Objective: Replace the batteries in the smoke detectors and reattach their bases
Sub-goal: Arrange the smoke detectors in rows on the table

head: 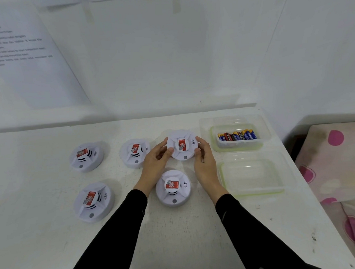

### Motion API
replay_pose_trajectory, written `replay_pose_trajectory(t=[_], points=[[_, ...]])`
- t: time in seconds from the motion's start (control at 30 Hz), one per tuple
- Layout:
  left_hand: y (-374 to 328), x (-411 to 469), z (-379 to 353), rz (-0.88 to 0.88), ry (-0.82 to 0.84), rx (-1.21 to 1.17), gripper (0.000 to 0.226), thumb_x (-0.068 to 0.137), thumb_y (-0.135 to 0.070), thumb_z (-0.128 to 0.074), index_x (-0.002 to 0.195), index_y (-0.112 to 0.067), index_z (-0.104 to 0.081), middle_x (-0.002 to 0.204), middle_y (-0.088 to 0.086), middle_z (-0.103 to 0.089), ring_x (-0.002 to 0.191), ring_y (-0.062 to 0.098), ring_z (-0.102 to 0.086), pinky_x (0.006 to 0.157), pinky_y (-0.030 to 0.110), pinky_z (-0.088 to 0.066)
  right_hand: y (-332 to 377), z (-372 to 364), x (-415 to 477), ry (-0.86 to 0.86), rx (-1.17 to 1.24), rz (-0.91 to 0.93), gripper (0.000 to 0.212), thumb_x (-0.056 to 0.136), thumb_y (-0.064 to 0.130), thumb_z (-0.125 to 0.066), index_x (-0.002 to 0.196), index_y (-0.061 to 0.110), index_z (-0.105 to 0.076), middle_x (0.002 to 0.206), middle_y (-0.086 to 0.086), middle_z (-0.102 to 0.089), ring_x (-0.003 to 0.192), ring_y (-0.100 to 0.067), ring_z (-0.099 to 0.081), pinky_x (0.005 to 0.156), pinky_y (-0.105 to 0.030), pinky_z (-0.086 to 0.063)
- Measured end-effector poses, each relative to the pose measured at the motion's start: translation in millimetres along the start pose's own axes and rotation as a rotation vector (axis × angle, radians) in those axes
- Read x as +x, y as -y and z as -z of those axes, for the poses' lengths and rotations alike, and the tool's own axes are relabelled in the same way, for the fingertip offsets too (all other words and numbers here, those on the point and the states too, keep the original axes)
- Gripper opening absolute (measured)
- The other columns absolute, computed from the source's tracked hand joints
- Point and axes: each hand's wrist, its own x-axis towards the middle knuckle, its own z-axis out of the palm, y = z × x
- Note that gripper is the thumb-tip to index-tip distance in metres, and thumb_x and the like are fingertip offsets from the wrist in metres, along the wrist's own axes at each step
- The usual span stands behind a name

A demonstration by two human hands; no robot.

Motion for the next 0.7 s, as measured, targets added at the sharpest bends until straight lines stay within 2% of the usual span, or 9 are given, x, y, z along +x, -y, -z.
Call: replay_pose_trajectory(t=[0.17,0.3,0.43,0.5,0.57,0.63,0.7], points=[[-0.5,5.0,-0.9,-0.011,-0.019,0.149,0.038,0.096,-0.031,-0.063,0.132,-0.018,-0.063,0.123,-0.005,-0.062,0.115,0.007,-0.058,0.082,0.002,-0.042,0.0,1.5,2.6,0.000,-0.118,-0.021,0.039,0.101,0.006,-0.037,0.139,0.011,-0.045,0.137,-0.004,-0.044,0.124,-0.007,-0.042,0.099,-0.009,-0.029],[2.7,9.5,-3.2,0.014,0.000,0.237,0.048,0.094,-0.046,-0.061,0.133,-0.019,-0.063,0.123,0.005,-0.057,0.114,0.017,-0.060,0.082,0.008,-0.042,-1.0,2.1,6.1,0.038,-0.161,-0.070,0.042,0.102,0.006,-0.035,0.143,0.009,-0.039,0.143,-0.007,-0.039,0.132,-0.013,-0.038,0.094,-0.002,-0.022],[-4.4,7.3,-6.6,0.029,-0.020,0.306,0.050,0.097,-0.041,-0.059,0.141,-0.016,-0.055,0.129,0.003,-0.051,0.115,0.013,-0.055,0.092,0.017,-0.037,1.4,1.5,7.4,0.070,-0.187,-0.118,0.043,0.103,0.007,-0.035,0.146,0.007,-0.034,0.147,-0.010,-0.033,0.136,-0.017,-0.035,0.092,-0.001,-0.020],[-10.5,3.9,-4.8,0.042,-0.004,0.315,0.054,0.098,-0.041,-0.056,0.145,-0.014,-0.049,0.136,0.005,-0.051,0.125,0.017,-0.053,0.097,0.019,-0.035,4.6,2.5,6.6,0.064,-0.204,-0.124,0.045,0.103,0.007,-0.035,0.147,0.005,-0.032,0.148,-0.011,-0.032,0.138,-0.019,-0.033,0.095,-0.002,-0.020],[-16.4,-4.9,-1.2,0.065,0.000,0.278,0.055,0.101,-0.038,-0.052,0.148,-0.012,-0.044,0.138,0.003,-0.053,0.126,0.017,-0.052,0.100,0.020,-0.035,10.3,3.1,3.5,0.055,-0.205,-0.136,0.047,0.103,0.008,-0.036,0.149,0.005,-0.028,0.151,-0.011,-0.030,0.140,-0.019,-0.030,0.108,-0.013,-0.021],[-18.1,-19.9,3.0,0.055,-0.032,0.234,0.050,0.102,-0.034,-0.050,0.147,-0.012,-0.045,0.130,0.003,-0.057,0.114,0.014,-0.056,0.093,0.018,-0.040,15.6,3.9,-4.7,0.047,-0.210,-0.137,0.049,0.102,0.008,-0.036,0.150,0.006,-0.026,0.151,-0.011,-0.029,0.141,-0.020,-0.031,0.116,-0.028,-0.025],[-13.4,-41.0,6.7,0.016,-0.101,0.220,0.041,0.102,-0.028,-0.052,0.140,-0.013,-0.051,0.123,0.001,-0.059,0.101,0.006,-0.057,0.079,0.007,-0.042,19.7,6.4,-22.0,0.057,-0.243,-0.100,0.047,0.102,0.009,-0.037,0.148,0.006,-0.031,0.147,-0.010,-0.035,0.137,-0.020,-0.036,0.111,-0.025,-0.030]])
